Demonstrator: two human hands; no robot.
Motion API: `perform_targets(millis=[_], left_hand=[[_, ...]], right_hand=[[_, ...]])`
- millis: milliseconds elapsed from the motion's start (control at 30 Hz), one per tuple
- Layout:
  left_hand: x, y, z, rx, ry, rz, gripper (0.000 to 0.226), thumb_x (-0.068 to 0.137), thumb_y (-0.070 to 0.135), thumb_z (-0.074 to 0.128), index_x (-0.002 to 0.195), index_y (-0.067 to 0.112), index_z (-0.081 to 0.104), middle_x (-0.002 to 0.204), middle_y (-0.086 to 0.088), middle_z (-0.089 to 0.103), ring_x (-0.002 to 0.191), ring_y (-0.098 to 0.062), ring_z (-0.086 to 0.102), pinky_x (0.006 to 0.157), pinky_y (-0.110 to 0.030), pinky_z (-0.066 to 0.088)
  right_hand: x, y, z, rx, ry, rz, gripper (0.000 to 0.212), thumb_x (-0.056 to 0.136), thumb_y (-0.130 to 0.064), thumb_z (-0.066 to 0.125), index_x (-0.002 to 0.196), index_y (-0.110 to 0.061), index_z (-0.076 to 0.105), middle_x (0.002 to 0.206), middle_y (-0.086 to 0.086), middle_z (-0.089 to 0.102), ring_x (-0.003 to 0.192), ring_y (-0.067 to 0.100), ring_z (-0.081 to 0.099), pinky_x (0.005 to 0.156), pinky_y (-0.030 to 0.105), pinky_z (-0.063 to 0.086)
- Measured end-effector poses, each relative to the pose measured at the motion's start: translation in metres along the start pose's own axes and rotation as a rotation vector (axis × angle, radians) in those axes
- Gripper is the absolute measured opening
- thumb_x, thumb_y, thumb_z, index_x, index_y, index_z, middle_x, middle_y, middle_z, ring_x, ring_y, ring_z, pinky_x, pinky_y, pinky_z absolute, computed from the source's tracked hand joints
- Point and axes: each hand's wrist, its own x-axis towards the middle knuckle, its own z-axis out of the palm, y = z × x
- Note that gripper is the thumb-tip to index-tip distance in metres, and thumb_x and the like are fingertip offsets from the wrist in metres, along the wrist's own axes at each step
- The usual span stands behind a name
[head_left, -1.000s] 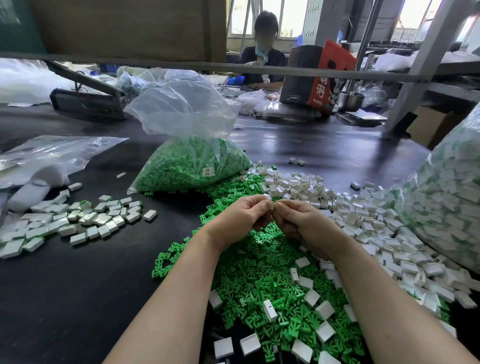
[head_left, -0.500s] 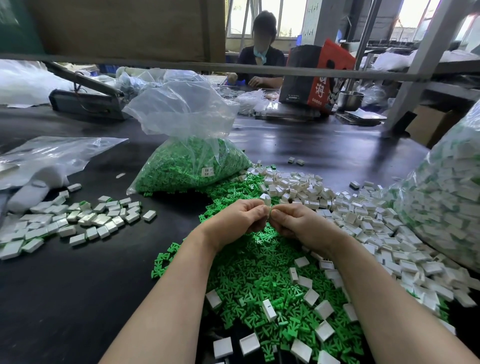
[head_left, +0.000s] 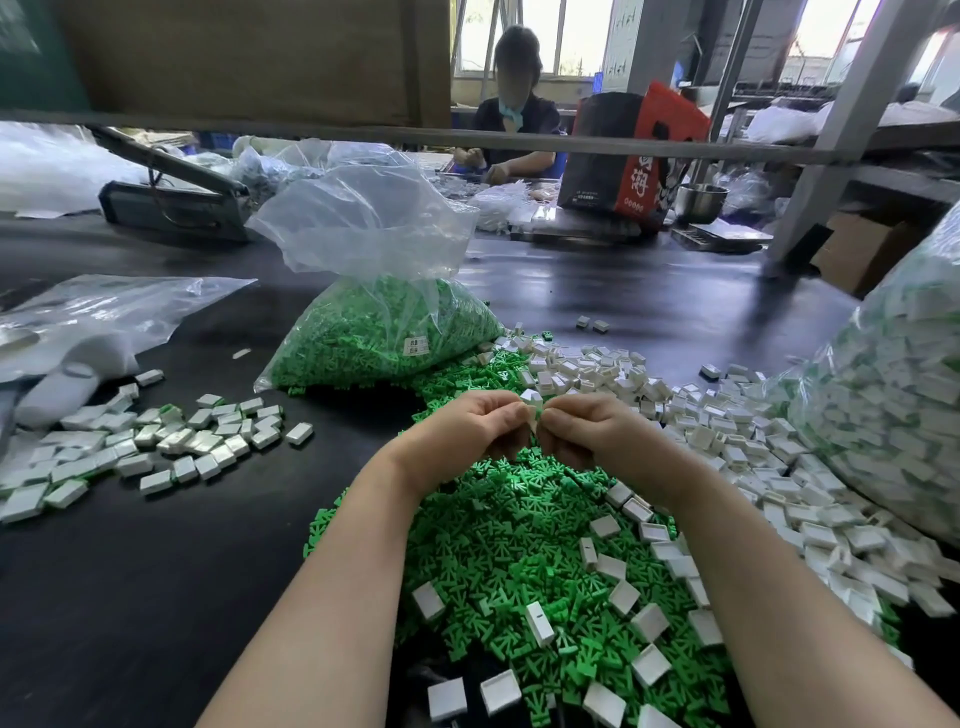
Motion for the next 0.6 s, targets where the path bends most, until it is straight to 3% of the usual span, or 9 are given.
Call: perform_targets(millis=[133,200,233,300,433,567,600], left_hand=[[-0.003,-0.007,-0.016,-0.114,0.12,0.034,0.033,0.102,0.027,0.047,0.074,0.018,0.063,0.068,0.0,0.06,0.066,-0.018,0.046,0.064,-0.028,0.035],[-0.002,-0.011,-0.02,-0.122,0.183,0.037,0.033,0.101,0.029,0.048,0.077,0.019,0.068,0.066,0.002,0.061,0.059,-0.011,0.045,0.056,-0.023,0.033],[-0.002,-0.012,-0.02,-0.121,0.199,0.033,0.031,0.101,0.029,0.049,0.082,0.018,0.072,0.066,0.002,0.062,0.057,-0.009,0.045,0.054,-0.021,0.033],[-0.001,-0.014,-0.019,-0.109,0.2,0.028,0.025,0.098,0.028,0.054,0.092,0.017,0.076,0.067,0.0,0.063,0.056,-0.007,0.044,0.053,-0.017,0.034],[-0.001,-0.014,-0.02,-0.108,0.213,0.033,0.021,0.088,0.031,0.068,0.099,0.015,0.077,0.071,-0.002,0.066,0.052,-0.003,0.043,0.049,-0.014,0.035],[0.0,-0.015,-0.018,-0.113,0.258,0.035,0.019,0.083,0.027,0.074,0.096,0.014,0.078,0.072,-0.001,0.068,0.053,-0.003,0.044,0.049,-0.012,0.036],[0.0,-0.015,-0.018,-0.107,0.262,0.039,0.017,0.083,0.025,0.074,0.095,0.014,0.078,0.072,0.0,0.068,0.053,-0.002,0.046,0.05,-0.011,0.037]], right_hand=[[-0.006,-0.008,-0.015,-0.067,0.039,-0.025,0.023,0.098,-0.023,0.056,0.086,-0.015,0.075,0.063,0.002,0.059,0.066,0.026,0.043,0.064,0.04,0.036],[-0.01,-0.019,-0.016,-0.091,-0.067,-0.033,0.019,0.091,-0.035,0.061,0.094,-0.026,0.078,0.068,-0.001,0.064,0.065,0.023,0.045,0.063,0.036,0.037],[-0.011,-0.024,-0.015,-0.115,-0.14,-0.033,0.017,0.09,-0.037,0.063,0.095,-0.031,0.078,0.07,-0.004,0.067,0.063,0.019,0.047,0.061,0.027,0.039],[-0.01,-0.033,-0.01,-0.158,-0.258,-0.038,0.013,0.091,-0.03,0.065,0.096,-0.032,0.078,0.074,-0.004,0.071,0.058,0.009,0.051,0.057,0.016,0.039],[-0.01,-0.043,-0.006,-0.187,-0.377,-0.001,0.019,0.083,-0.013,0.075,0.102,-0.011,0.076,0.075,-0.008,0.072,0.068,0.004,0.061,0.065,0.015,0.047],[-0.013,-0.065,0.001,-0.296,-0.771,0.059,0.028,0.08,-0.024,0.079,0.108,-0.024,0.075,0.077,-0.016,0.073,0.07,-0.002,0.065,0.069,0.009,0.046],[-0.012,-0.066,0.003,-0.347,-0.79,0.081,0.031,0.079,-0.029,0.079,0.109,-0.028,0.074,0.076,-0.016,0.072,0.069,-0.003,0.065,0.068,0.008,0.045]])
